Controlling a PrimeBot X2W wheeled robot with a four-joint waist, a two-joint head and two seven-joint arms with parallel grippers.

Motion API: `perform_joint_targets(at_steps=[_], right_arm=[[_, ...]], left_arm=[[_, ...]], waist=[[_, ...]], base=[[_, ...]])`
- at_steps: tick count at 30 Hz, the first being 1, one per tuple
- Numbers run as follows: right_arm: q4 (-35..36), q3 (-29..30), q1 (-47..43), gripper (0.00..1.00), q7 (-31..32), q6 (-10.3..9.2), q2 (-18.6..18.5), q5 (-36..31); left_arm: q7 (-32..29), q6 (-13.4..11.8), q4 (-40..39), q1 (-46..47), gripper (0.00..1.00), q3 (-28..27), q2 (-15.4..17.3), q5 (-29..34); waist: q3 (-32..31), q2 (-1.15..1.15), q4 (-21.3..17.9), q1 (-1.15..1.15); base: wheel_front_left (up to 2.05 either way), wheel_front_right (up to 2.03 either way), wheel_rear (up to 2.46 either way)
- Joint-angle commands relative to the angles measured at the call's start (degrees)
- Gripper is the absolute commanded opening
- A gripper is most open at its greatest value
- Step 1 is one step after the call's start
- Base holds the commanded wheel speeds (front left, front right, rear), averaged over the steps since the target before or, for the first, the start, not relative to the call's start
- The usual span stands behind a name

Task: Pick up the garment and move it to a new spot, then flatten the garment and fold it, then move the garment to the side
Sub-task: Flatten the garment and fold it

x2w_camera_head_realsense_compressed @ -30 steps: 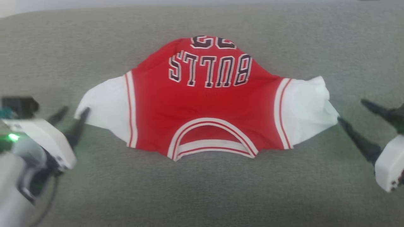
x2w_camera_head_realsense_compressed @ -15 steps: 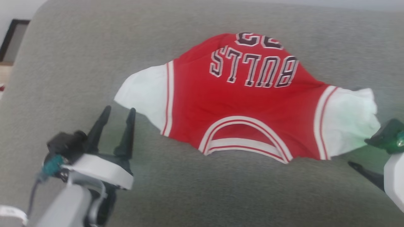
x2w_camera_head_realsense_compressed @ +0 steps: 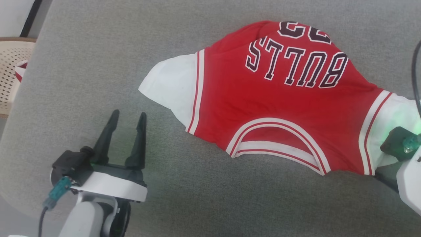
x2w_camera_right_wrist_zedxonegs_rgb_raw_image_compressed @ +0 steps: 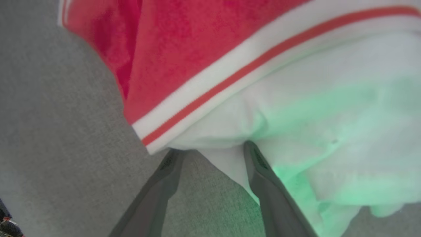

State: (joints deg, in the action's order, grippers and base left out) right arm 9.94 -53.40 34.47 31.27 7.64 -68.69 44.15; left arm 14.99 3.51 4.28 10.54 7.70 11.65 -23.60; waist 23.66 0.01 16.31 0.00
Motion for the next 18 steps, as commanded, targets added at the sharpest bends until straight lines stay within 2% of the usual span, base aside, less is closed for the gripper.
perform_joint_targets(at_steps=[1, 2, 5, 10, 12, 14, 18], right_arm=[[-2.24, -1.84, -0.06, 0.05, -0.10, -0.28, 1.34, -0.11], [-2.73, -2.53, 0.46, 0.00, -0.55, -0.28, 1.66, 0.05], [-3.99, -3.68, 2.03, 0.00, -2.10, -0.27, 1.99, 0.84], [-4.01, -4.65, 4.03, 0.00, -4.63, -0.22, 1.82, 1.40], [-3.70, -5.14, 4.60, 0.00, -5.14, -0.21, 1.79, 1.40], [-3.25, -5.63, 5.08, 0.00, -5.54, -0.19, 2.13, 1.66], [-2.55, -6.58, 6.28, 0.00, -5.78, -0.14, 3.20, 1.36]], left_arm=[[0.25, 0.70, 0.14, 0.14, 1.00, -0.84, -0.15, 1.12], [0.25, 1.28, 0.12, 0.44, 1.00, -1.39, -0.16, 1.64], [0.26, 2.75, 0.15, 2.11, 1.00, -1.16, 1.60, 3.27], [-1.06, 3.90, 0.94, 7.84, 1.00, 3.10, 8.96, 4.17], [-4.59, 3.94, 0.42, 10.60, 1.00, 8.22, 13.48, 2.05], [-9.21, 3.92, -0.51, 14.06, 1.00, 14.51, 19.51, -1.58], [-19.25, 3.95, -3.42, 21.44, 1.00, 27.86, 30.40, -12.30]], waist=[[0.24, -0.01, -0.26, 0.00], [0.29, -0.01, -0.52, 0.00], [0.33, -0.01, -1.28, 0.00], [-0.03, -0.01, -2.65, 0.00], [-0.20, -0.01, -3.30, 0.00], [-0.13, -0.01, -4.08, 0.00], [0.57, -0.01, -5.36, 0.00]], base=[[0.00, 0.00, 0.00], [0.00, 0.00, 0.00], [0.00, 0.00, 0.00], [0.00, 0.00, 0.00], [0.00, 0.00, 0.00], [0.00, 0.00, 0.00], [0.00, 0.00, 0.00]])
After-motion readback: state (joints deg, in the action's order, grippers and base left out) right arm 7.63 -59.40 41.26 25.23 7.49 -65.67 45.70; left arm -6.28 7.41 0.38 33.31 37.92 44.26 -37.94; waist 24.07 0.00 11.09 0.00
